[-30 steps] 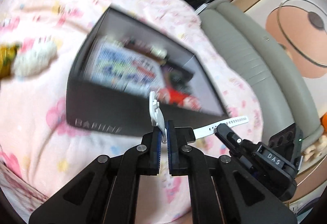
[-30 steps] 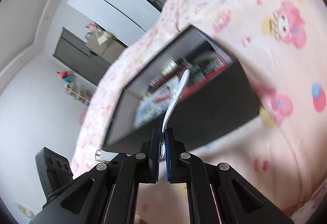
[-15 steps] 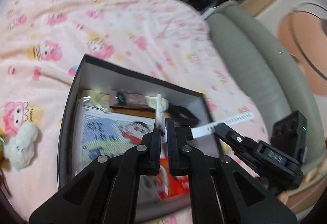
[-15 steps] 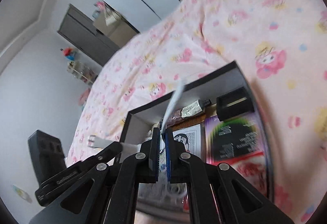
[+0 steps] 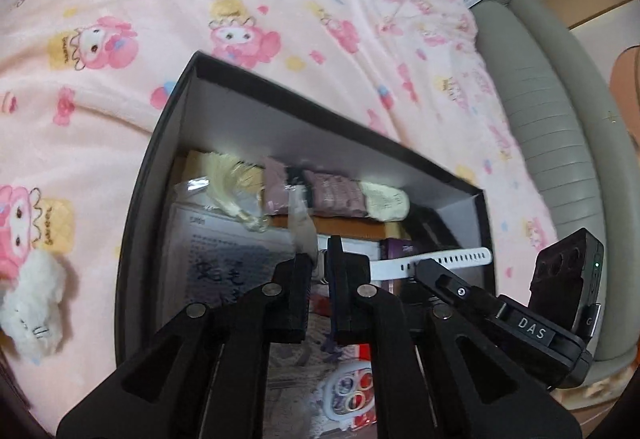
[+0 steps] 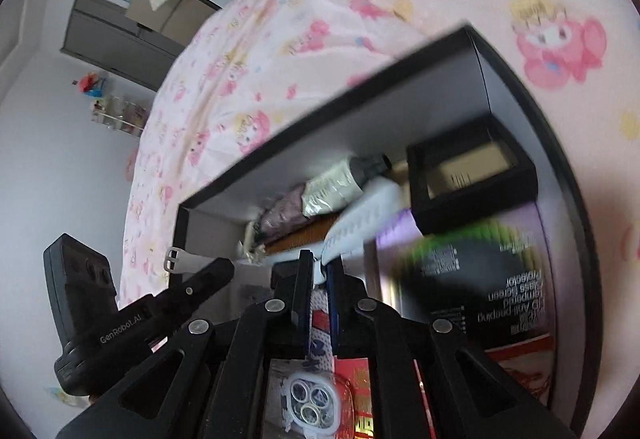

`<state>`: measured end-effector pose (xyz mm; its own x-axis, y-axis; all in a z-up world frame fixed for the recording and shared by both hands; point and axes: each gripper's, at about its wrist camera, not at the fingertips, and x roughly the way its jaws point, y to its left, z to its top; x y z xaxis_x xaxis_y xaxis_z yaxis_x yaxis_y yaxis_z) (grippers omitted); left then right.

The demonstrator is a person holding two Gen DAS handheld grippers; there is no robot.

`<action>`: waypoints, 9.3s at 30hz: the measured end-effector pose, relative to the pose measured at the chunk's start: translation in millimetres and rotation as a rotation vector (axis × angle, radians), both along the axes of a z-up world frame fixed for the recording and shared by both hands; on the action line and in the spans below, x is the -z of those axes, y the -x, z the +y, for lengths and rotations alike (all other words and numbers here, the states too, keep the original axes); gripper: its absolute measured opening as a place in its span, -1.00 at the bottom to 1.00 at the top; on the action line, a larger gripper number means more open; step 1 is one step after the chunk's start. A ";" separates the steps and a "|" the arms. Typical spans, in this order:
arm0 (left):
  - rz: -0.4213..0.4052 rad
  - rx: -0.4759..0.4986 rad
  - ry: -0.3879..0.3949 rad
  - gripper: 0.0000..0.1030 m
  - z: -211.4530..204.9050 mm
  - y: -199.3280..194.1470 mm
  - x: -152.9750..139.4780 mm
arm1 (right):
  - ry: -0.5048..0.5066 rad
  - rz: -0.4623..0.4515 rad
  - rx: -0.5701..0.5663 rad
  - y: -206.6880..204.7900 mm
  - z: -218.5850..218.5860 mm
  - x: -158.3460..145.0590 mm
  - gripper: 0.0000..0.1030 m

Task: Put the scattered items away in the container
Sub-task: 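Lower the watch into the box and open the right gripper, then withdraw the open right gripper up out of the black box, then move the right gripper to the printed card beside the box, then grasp the printed card and round cartoon sticker with the right gripper, then lift the card and sticker and carry them toward the black box, then lower the card and sticker into the box and open the right gripper, then move the right gripper back to the beige cloth on the sheet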

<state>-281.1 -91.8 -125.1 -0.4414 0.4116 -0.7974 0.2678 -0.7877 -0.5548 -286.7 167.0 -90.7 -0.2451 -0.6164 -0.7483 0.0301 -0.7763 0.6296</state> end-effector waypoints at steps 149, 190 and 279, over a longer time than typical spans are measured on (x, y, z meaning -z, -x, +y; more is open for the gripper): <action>-0.001 -0.396 0.065 -0.18 -289.2 -253.2 52.0 | -0.134 0.015 -0.722 -157.2 -386.8 50.0 -0.33; -0.037 0.290 0.175 -0.12 74.5 -242.0 -2.2 | -0.063 0.101 -0.175 -222.9 -1.5 8.4 -0.58; 0.008 0.358 0.216 -0.33 164.4 -32.4 -3.6 | -0.308 0.247 0.135 -73.1 90.7 -31.0 -0.34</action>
